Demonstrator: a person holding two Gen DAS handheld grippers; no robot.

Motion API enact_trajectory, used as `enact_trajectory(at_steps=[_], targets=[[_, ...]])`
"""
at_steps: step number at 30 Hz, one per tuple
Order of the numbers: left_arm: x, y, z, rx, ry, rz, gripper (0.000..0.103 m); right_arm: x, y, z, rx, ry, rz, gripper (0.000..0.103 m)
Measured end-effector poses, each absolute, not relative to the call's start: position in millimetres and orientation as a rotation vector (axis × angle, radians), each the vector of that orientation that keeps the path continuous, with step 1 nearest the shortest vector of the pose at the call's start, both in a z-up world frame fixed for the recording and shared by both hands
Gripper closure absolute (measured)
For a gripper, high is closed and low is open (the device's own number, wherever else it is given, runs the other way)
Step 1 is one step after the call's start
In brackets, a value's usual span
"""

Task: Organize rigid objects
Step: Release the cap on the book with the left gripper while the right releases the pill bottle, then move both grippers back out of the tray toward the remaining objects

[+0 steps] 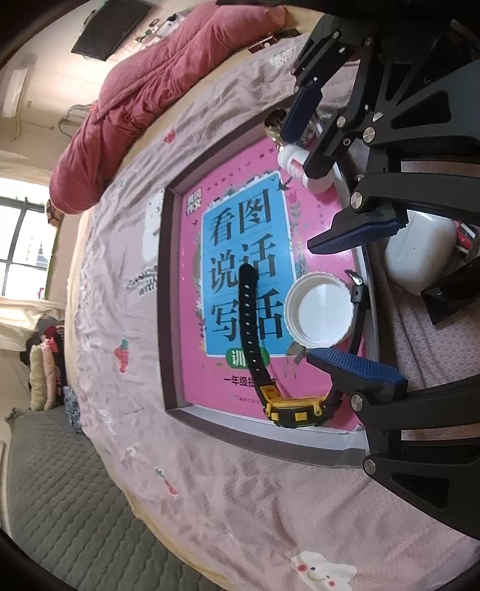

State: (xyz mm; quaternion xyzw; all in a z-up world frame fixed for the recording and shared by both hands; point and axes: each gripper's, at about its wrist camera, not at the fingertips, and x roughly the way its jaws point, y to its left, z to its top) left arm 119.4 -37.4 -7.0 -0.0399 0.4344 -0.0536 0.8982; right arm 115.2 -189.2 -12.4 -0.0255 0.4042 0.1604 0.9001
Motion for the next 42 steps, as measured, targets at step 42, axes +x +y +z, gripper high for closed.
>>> enact_trajectory(at_steps=[42], targets=[[87, -10, 15, -0.086, 0.842, -0.071, 0.041, 81, -197, 6, -0.095, 0.728, 0.330, 0.048]])
